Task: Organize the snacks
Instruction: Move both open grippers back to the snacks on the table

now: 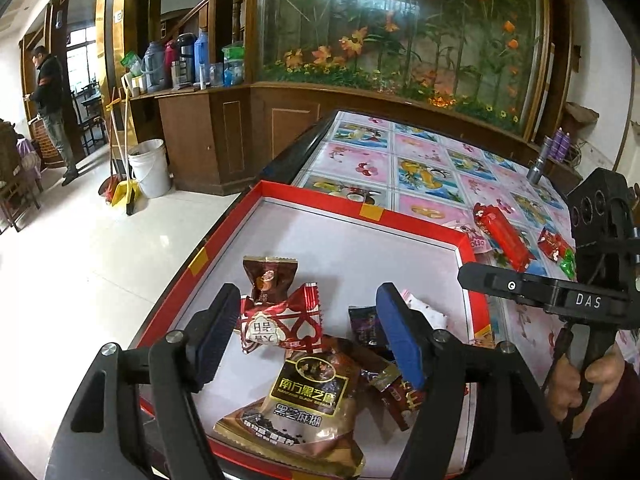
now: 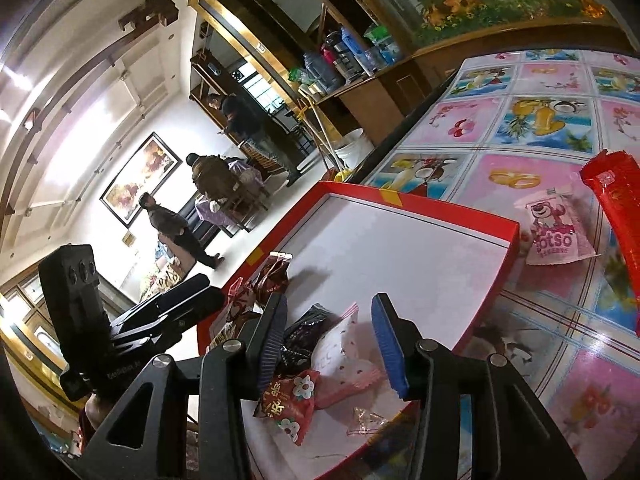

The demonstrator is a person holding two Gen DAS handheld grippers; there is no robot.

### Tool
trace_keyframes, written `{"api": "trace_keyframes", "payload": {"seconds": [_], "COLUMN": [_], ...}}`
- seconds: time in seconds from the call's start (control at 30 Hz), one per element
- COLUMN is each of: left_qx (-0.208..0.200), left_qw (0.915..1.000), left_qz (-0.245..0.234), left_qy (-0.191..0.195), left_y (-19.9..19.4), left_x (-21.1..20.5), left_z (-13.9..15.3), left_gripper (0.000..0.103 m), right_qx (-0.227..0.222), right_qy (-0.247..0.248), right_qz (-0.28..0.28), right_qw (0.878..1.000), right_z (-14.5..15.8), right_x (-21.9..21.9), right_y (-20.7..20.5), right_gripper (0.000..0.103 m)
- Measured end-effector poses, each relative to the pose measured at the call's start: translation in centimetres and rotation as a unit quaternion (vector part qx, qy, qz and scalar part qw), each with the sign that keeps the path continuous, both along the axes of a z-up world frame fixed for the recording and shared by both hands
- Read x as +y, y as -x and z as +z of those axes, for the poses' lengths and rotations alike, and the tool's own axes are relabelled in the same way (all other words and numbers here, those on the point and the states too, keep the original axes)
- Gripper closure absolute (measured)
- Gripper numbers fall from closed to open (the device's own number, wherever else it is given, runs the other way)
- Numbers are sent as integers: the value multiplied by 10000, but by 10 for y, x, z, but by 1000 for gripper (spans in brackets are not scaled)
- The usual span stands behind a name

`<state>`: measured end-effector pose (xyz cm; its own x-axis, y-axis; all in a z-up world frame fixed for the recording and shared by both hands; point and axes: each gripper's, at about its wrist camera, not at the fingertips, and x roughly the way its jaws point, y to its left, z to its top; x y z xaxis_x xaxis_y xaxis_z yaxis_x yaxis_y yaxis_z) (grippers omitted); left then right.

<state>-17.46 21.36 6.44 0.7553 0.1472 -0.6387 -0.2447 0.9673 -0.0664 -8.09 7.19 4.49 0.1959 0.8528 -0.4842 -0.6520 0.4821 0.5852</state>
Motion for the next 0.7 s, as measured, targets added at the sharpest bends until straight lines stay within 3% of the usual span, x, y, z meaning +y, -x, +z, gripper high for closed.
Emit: {"api": "trace_keyframes", "payload": {"seconds": [0.47, 0.57, 0.7], "left_qx": [-25, -69, -31], "left_qw": [9998, 9990, 9973], "left_qz": [-201, -359, -598], "left_qy": [-66, -251, -416], "left_y": [-1, -2, -7], "left_x": [-15, -27, -46], "left_z": [13, 21, 24], "left_gripper": [33, 27, 25], "right_qx": [36, -75, -215], "right_qy": [-215, -235, -444], "right_qz": [-234, -472, -1143], "right_qw": [9995, 9986, 9922], "right_z": [8, 14, 23], "right_x": [-22, -48, -119], "right_y": [-8, -19, -45], "right_gripper": [56, 55, 50]}}
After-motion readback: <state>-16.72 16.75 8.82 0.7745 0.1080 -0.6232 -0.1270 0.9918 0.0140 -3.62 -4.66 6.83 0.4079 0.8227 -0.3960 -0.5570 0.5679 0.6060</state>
